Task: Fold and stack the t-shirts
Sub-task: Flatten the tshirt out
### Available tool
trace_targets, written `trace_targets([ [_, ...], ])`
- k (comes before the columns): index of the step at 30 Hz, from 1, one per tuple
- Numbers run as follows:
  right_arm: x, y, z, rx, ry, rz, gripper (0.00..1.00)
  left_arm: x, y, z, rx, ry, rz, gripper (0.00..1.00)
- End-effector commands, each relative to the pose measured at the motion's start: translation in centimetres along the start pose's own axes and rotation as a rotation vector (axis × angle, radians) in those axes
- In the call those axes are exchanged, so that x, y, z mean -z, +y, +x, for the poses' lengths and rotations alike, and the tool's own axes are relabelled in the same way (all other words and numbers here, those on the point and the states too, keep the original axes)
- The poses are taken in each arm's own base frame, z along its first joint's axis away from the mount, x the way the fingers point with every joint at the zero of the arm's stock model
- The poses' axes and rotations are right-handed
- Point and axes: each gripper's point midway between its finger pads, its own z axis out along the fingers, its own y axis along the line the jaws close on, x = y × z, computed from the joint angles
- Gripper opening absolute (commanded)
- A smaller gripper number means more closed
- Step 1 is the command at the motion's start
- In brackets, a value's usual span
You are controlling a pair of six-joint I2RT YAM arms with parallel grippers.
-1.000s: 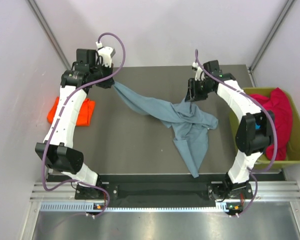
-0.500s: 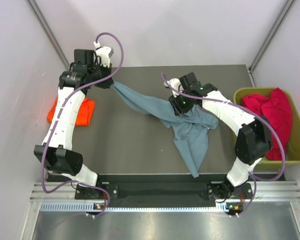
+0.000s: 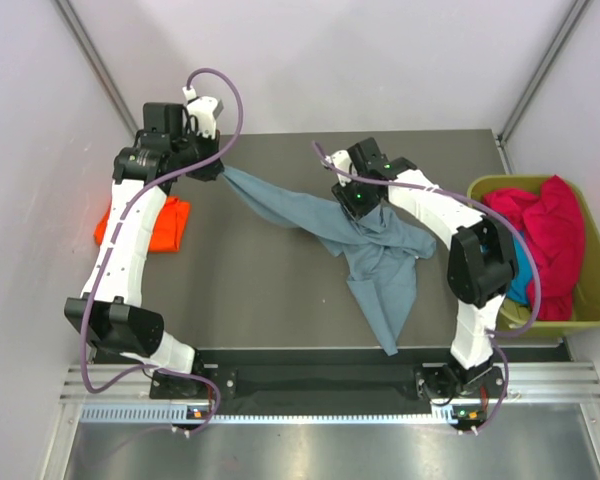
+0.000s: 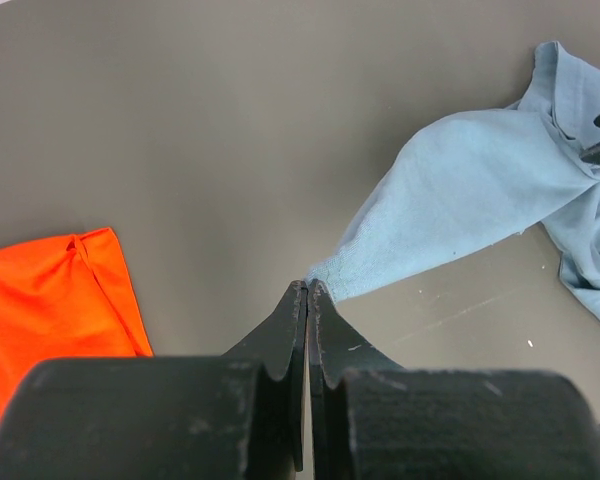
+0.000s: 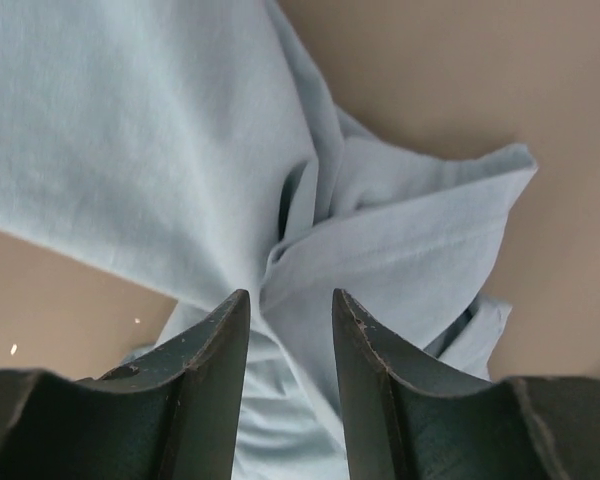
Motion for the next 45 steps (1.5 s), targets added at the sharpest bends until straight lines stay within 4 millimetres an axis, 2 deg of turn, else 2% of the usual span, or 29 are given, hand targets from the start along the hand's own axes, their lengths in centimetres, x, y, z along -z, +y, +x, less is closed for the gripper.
trace_targets([
  [1, 0.9, -0.2, -3.2, 0.023, -0.084, 0.013, 0.39, 1.6, 0.4, -2.1, -0.018, -0.095, -0.021, 0.00],
  [4, 0.5, 0.0, -3.4, 0.024, -0.085, 0.007, 0.38, 1.4, 0.4, -2.1, -0.013, -0.096, -0.019, 0.00],
  [10, -0.2, 0.4, -3.0, 0.023, -0.071, -0.012, 0.28, 1.2, 0.5, -2.2, -0.012, -0.093, -0.017, 0.00],
  [22, -1.5, 0.8, -3.5, 0.024, -0.071, -0.042, 0.28, 1.4, 0.7, -1.9, -0.012, -0.088, -0.028, 0.00],
  [24, -1.4, 0.9, -3.6, 0.032, -0.076, -0.044, 0.22, 1.5, 0.7, -1.9, -0.008, -0.090, -0.028, 0.00],
  [30, 0.2, 0.4, -4.1, 0.042, -0.106, -0.010, 0.12, 1.5, 0.6, -1.9, 0.000, -0.093, -0.018, 0.00],
  [33, 1.5, 0.0, -4.4, 0.049, -0.130, 0.014, 0.01, 1.5, 0.4, -2.1, -0.001, -0.098, -0.009, 0.00],
  [41, 6.0, -0.8, -6.2, 0.060, -0.224, 0.071, 0.00, 1.4, 0.2, -2.0, 0.004, -0.098, 0.005, 0.00],
  [45, 9.0, -2.8, -8.0, 0.049, -0.291, 0.129, 0.00, 1.3, 0.2, -2.3, 0.005, -0.104, 0.007, 0.00],
])
